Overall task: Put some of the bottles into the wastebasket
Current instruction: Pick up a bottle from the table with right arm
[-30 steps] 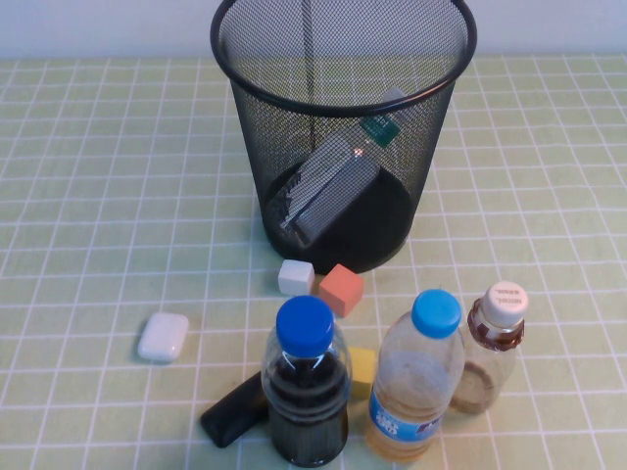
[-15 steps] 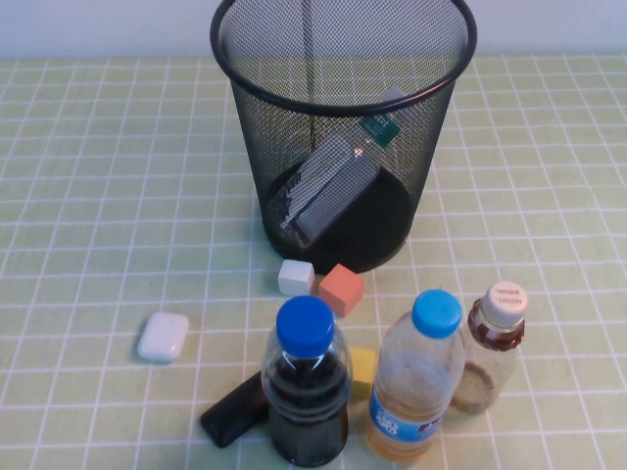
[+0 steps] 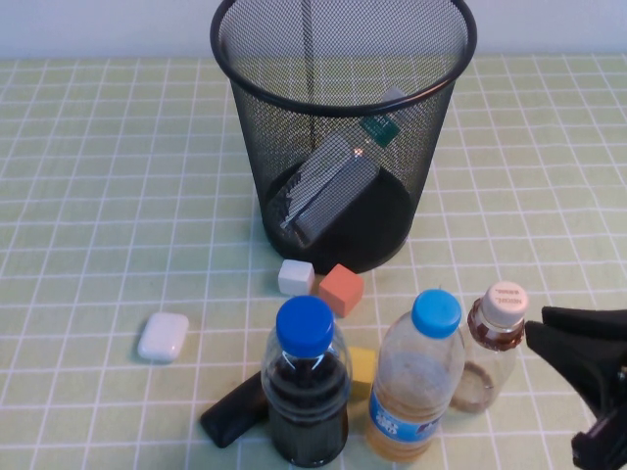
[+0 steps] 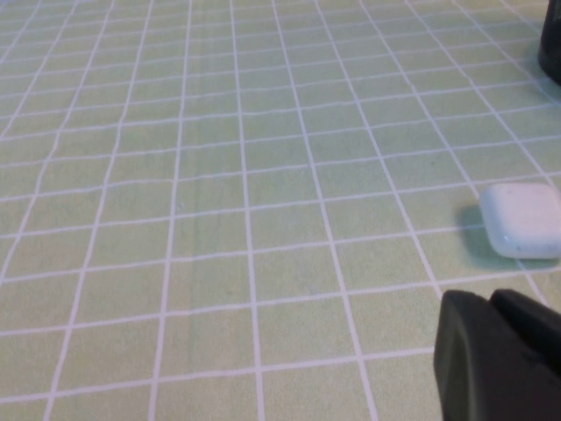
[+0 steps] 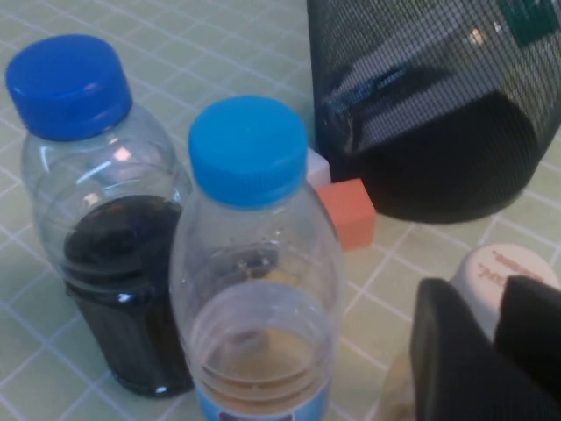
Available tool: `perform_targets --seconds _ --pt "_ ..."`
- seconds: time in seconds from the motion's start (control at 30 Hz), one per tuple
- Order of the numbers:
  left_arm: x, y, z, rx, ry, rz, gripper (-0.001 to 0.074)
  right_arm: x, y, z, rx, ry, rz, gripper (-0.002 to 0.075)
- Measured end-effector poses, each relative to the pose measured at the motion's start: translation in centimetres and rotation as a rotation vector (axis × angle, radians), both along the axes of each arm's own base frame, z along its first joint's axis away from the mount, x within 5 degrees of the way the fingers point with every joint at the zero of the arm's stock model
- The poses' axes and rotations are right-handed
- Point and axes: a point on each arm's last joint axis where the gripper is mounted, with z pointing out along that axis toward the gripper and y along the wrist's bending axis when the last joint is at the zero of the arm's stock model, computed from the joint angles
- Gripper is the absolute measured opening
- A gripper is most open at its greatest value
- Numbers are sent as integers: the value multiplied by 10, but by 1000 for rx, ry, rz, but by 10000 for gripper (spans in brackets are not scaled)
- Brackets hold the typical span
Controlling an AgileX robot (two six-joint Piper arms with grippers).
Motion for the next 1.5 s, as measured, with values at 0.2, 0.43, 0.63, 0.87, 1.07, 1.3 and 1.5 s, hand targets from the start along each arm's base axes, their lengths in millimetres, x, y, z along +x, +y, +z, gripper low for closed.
perform_targets --seconds 0.2,0.43,0.63,0.87,1.07,1.3,1.5 --pt "0 0 0 0 0 0 -3 -14 -5 -32 107 -156 -12 366" --pt "0 0 0 0 0 0 -3 0 -4 -42 240 -234 -145 525" --pt "0 0 0 0 0 0 -3 18 7 -48 233 -275 -197 535" --pt "0 0 0 0 0 0 -3 39 27 -59 172 -263 -180 536" --pt "0 0 0 0 0 0 -3 48 33 -73 134 -249 -194 515" --pt "0 0 0 0 0 0 -3 52 37 -83 112 -218 -199 340" --pt "0 0 0 0 0 0 -3 53 38 -81 104 -215 -202 266"
